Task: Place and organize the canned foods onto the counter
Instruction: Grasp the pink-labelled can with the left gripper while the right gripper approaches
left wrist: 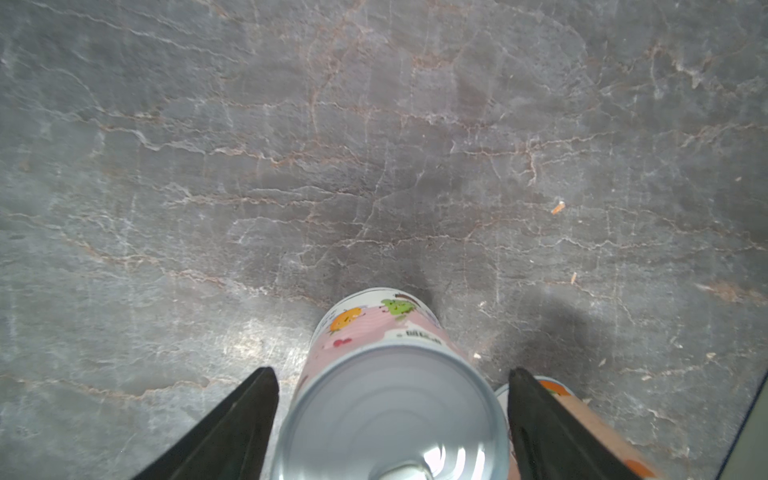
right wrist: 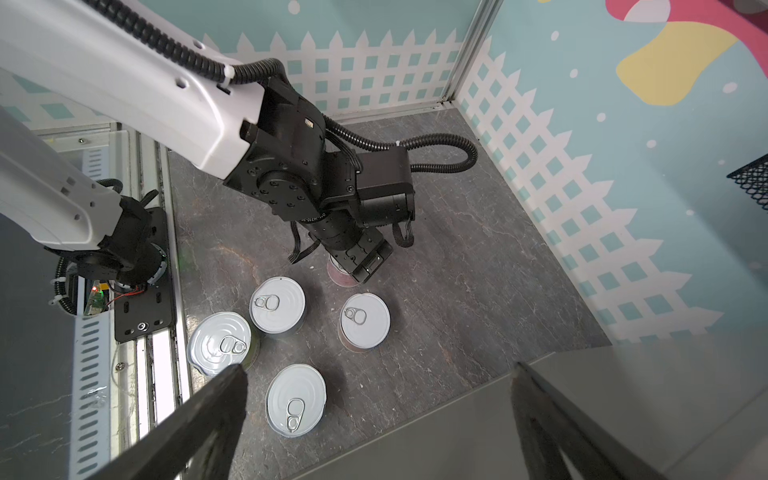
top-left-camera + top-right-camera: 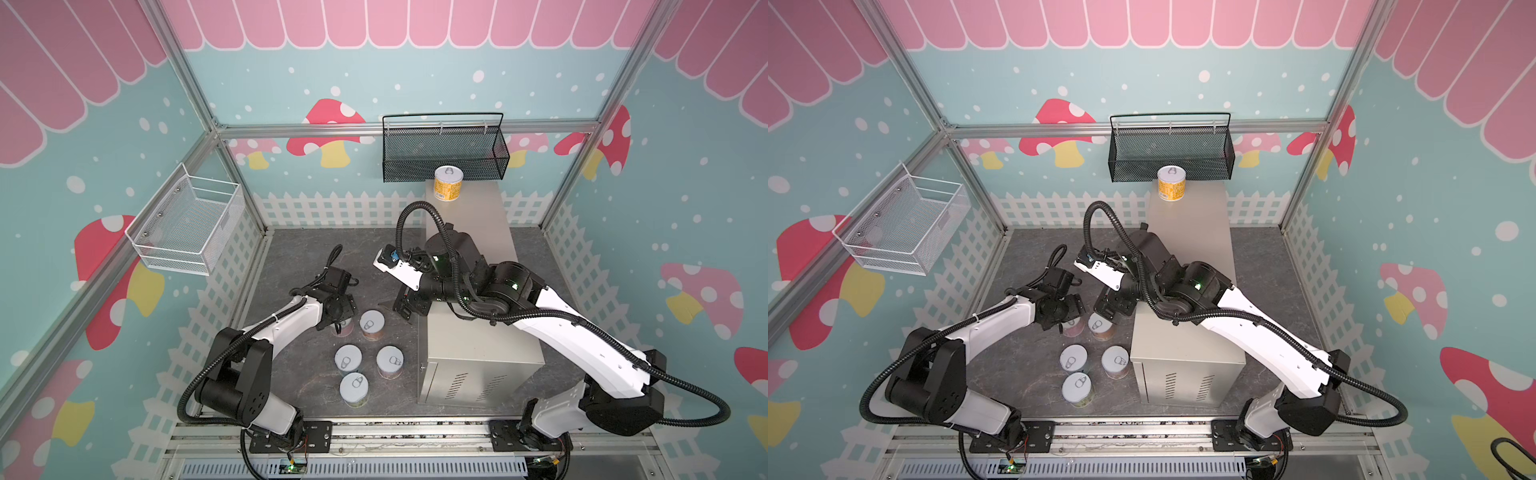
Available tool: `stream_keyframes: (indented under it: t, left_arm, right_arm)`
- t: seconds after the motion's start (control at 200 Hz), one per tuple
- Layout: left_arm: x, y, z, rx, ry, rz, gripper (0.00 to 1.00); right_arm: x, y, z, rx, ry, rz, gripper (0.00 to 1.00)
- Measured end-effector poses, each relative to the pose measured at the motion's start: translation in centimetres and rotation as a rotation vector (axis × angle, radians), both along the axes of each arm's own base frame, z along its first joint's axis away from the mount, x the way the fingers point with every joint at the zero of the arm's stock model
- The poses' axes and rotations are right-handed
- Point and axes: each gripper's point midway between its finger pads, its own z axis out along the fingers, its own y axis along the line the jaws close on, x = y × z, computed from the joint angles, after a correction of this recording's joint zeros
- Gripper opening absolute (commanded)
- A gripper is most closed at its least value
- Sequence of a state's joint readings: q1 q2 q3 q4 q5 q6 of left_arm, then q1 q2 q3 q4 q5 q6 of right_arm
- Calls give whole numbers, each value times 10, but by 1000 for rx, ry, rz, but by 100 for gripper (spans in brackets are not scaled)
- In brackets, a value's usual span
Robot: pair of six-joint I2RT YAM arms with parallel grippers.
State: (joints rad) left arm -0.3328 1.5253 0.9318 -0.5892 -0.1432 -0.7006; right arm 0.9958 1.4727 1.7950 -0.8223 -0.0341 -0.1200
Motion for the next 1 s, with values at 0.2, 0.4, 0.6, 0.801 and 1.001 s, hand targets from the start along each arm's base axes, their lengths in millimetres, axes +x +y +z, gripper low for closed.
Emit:
stream_keyframes:
  t: [0.2, 0.4, 0.6, 0.801, 1.001]
  left_arm:
    - [-1, -3, -1, -11, 6, -10, 88]
    - [-2, -4, -6, -14, 24, -18, 86]
    - [-2, -3, -6, -12, 26, -22, 79]
    - [-2, -3, -6, -7, 26, -33, 69]
    - [-2, -3, -6, -9, 26, -38, 58]
  right_arm:
    - [1, 1, -2, -6, 0, 2, 99]
    - [2, 2, -4, -12, 1, 4, 99]
    - [2, 2, -4, -12, -1, 5, 99]
    - [2, 3, -4, -13, -6, 8, 99]
    - [2, 3, -3, -9, -9, 8, 99]
